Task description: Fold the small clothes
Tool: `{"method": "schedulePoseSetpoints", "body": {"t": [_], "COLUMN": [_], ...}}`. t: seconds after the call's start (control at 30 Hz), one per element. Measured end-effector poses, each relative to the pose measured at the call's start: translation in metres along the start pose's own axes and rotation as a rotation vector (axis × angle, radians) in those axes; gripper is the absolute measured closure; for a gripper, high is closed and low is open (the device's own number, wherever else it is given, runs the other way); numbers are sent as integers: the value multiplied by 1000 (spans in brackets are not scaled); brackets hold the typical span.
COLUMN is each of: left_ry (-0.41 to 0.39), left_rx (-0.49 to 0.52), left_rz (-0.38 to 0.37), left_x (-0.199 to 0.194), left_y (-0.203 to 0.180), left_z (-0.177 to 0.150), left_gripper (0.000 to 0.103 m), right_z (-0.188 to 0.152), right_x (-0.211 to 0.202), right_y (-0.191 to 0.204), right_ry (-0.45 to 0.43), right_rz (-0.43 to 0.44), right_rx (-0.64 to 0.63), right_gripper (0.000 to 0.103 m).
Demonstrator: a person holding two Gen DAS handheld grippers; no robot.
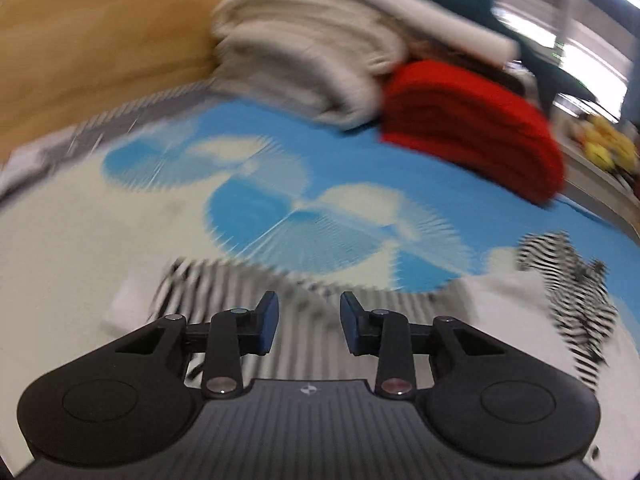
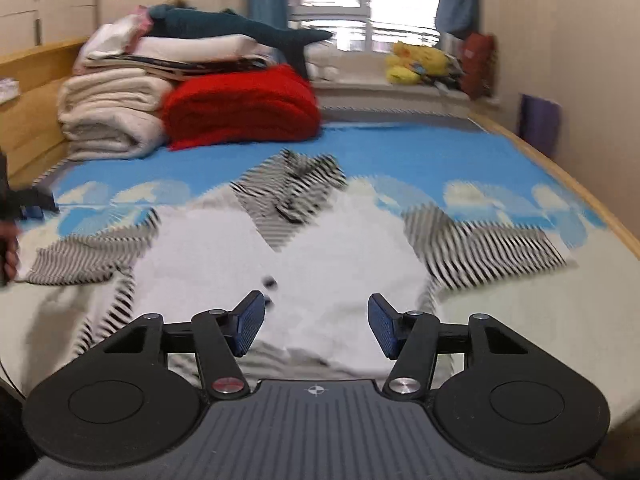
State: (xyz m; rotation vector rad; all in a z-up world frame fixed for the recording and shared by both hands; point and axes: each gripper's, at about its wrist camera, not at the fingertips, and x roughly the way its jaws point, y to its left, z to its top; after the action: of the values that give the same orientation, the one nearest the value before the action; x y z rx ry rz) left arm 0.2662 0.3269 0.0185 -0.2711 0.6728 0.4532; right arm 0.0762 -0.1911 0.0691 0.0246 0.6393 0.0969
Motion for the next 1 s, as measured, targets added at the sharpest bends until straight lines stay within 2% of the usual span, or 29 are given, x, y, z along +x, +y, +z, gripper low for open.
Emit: {"method": "schedulePoseSetpoints", "body": {"t": [0.07, 0.17, 0.33, 0.47, 0.53, 0.57, 0.6, 0.67, 0.73, 0.77, 0.83, 0.9, 1.0], "left_ry": [72, 139, 208, 247, 241, 236, 234, 196, 118, 66, -39, -129, -202], "left_rx": [-83, -225, -297, -368, -386, -381, -372, -343, -273, -229, -136, -41, 102], "left_rz": [58, 77, 153, 176, 189, 200, 211, 250, 269, 250, 177, 51, -186], "left_x": [12, 39, 63, 81, 88, 90, 89, 83, 70, 59, 33, 1, -46], "left_y": [31, 69, 102, 114, 114, 112, 109, 95, 67, 46, -3, -63, -154], "left_z": [-1, -8, -23, -32, -33, -32, -31, -26, -15, -9, 0, -1, -21], "left_gripper": [65, 64, 60, 61, 67, 85, 97, 97, 98, 99, 99, 99, 99], "right_z": [22, 55, 98, 104, 100, 100, 100, 104, 111, 112, 114, 115, 114], "right_x": [13, 40, 108, 158, 178, 186, 193, 201, 205, 205, 210, 216, 223], "right_y": [-1, 5, 10, 7, -2, -4, -9, -19, -25, -29, -40, -51, -68], "right_ry": [-16, -72, -103, -97, -55, -24, 3, 26, 4, -9, -12, 5, 19], "right_rz": [44, 59, 81, 83, 67, 51, 47, 74, 84, 90, 87, 70, 45], "right_rx": [-9, -43, -39, -38, -3, 19, 50, 94, 91, 84, 84, 128, 185], "right_gripper": [44, 37, 34, 33, 33, 33, 33, 34, 35, 39, 63, 70, 71]}}
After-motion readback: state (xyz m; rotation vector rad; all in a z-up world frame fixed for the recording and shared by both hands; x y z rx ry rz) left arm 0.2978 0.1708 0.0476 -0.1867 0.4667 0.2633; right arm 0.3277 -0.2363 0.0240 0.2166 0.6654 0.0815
